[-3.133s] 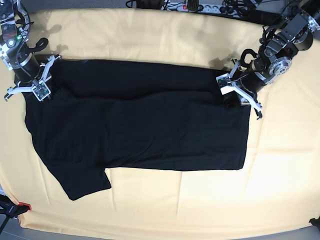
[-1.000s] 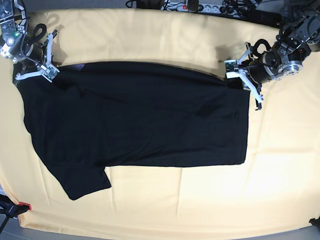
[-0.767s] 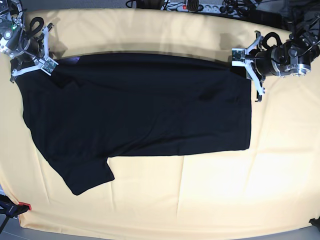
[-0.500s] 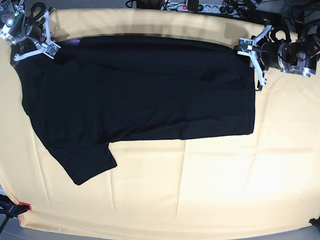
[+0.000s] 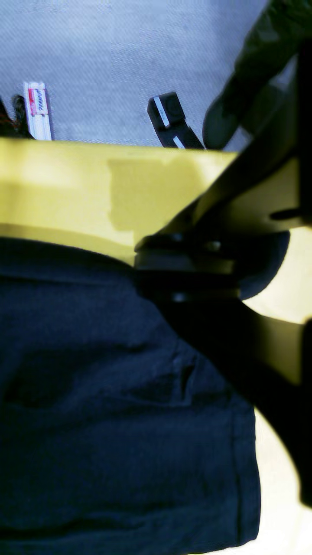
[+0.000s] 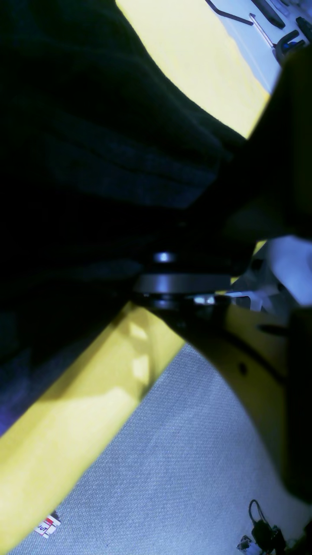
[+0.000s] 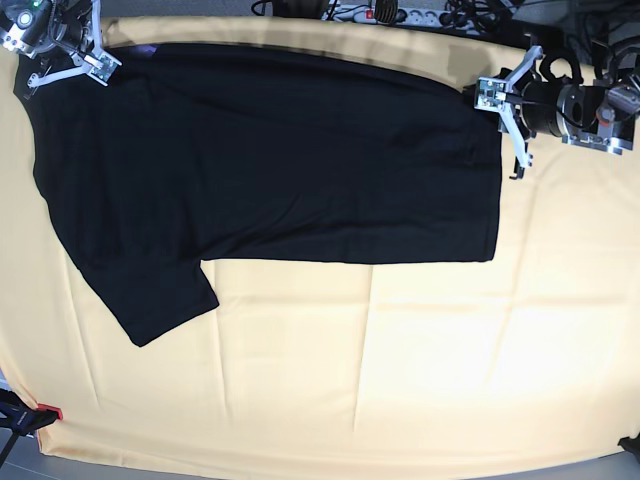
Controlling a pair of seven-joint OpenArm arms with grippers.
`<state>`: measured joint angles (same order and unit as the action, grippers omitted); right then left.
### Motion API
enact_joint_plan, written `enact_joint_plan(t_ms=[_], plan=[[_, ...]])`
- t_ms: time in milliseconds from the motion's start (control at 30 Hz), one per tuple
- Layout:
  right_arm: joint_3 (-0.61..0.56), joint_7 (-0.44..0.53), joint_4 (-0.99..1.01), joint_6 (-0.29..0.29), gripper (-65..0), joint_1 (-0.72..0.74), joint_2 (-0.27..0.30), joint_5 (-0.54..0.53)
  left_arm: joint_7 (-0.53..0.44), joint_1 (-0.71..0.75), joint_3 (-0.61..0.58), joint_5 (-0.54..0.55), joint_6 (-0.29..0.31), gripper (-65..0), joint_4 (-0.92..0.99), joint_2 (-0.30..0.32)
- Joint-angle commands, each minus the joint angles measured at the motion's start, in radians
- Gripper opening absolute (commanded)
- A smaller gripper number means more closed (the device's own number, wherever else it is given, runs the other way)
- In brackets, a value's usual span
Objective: Fold the T-shirt properly
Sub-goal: 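Release and regrasp the shirt's side edges with both grippers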
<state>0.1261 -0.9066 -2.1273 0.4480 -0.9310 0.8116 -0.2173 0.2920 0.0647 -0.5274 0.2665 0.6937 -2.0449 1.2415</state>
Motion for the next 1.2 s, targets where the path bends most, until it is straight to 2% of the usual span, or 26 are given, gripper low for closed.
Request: enact_joint_plan(t_ms=[0, 167, 267, 300, 333, 433, 467, 500, 567, 733, 767, 867, 1000, 1100, 1167], plan=[[0.012, -0.048, -0.006, -0.011, -65.0, -0.008, 0.017, 0.032, 0.019, -0.005, 0.010, 0.025, 0.004, -65.0, -0.019, 0.037], [0.012, -0.048, -0.006, -0.010, -65.0, -0.011, 0.017, 0.026, 0.137, 0.030, 0.010, 0.104, 0.004, -65.0, -0.092, 0.070], [0.012, -0.047, -0.007, -0.029, -65.0, -0.011, 0.017, 0.023, 0.135, 0.029, 0.010, 0.105, 0.004, -65.0, -0.102, 0.078], [0.012, -0.048, -0.007, -0.046, -60.8, -0.011, 0.017, 0.024, 0.135, 0.029, 0.010, 0.104, 0.004, -65.0, -0.102, 0.077], [0.012, -0.049, -0.007, -0.057, -52.1, -0.010, 0.017, 0.024, 0.136, 0.029, 0.010, 0.104, 0.004, -62.6, -0.102, 0.078], [0.012, -0.060, -0.021, -0.065, -22.1, -0.011, 0.018, 0.024, 0.179, 0.029, 0.011, 0.105, 0.004, -39.7, -0.102, 0.078], [0.012, -0.064, -0.034, -0.061, -16.2, -0.011, 0.018, 0.024, 0.193, 0.029, 0.010, 0.106, 0.004, -31.6, -0.102, 0.078], [0.012, -0.079, -0.054, -0.055, -14.0, -0.011, 0.018, 0.024, 0.209, 0.029, 0.010, 0.109, 0.004, -25.2, -0.102, 0.078], [0.012, -0.092, -0.105, -0.062, -14.0, -0.011, 0.018, 0.025, 0.236, 0.029, 0.011, 0.126, 0.004, -20.2, -0.103, 0.078], [0.024, -0.092, -0.229, -0.143, -14.0, -0.025, 0.017, 0.120, 0.248, 0.026, 0.011, 0.136, 0.004, -20.3, -0.135, 0.100], [0.035, -0.087, -0.229, -0.160, -14.0, -0.025, 0.017, 0.143, 0.250, 0.023, 0.011, 0.135, -0.010, -20.3, -0.143, 0.103], [0.085, -0.036, -0.229, -0.214, -14.0, -0.024, 0.017, 0.196, 0.260, 0.000, 0.013, 0.126, -0.243, -20.3, -0.146, 0.102], [0.182, 0.034, -0.229, -0.302, -14.0, -0.018, 0.017, 0.207, 0.322, -0.050, 0.016, 0.081, -0.491, -20.3, -0.143, 0.067], [0.259, 0.109, -0.229, -0.363, -14.0, -0.015, 0.017, 0.164, 0.329, -0.068, 0.041, 0.051, -0.599, -20.3, -0.103, 0.011], [0.294, 0.122, -0.229, -0.369, -14.0, 0.011, 0.016, 0.130, 0.331, -0.068, 0.082, 0.054, -0.638, -20.3, -0.045, -0.049]])
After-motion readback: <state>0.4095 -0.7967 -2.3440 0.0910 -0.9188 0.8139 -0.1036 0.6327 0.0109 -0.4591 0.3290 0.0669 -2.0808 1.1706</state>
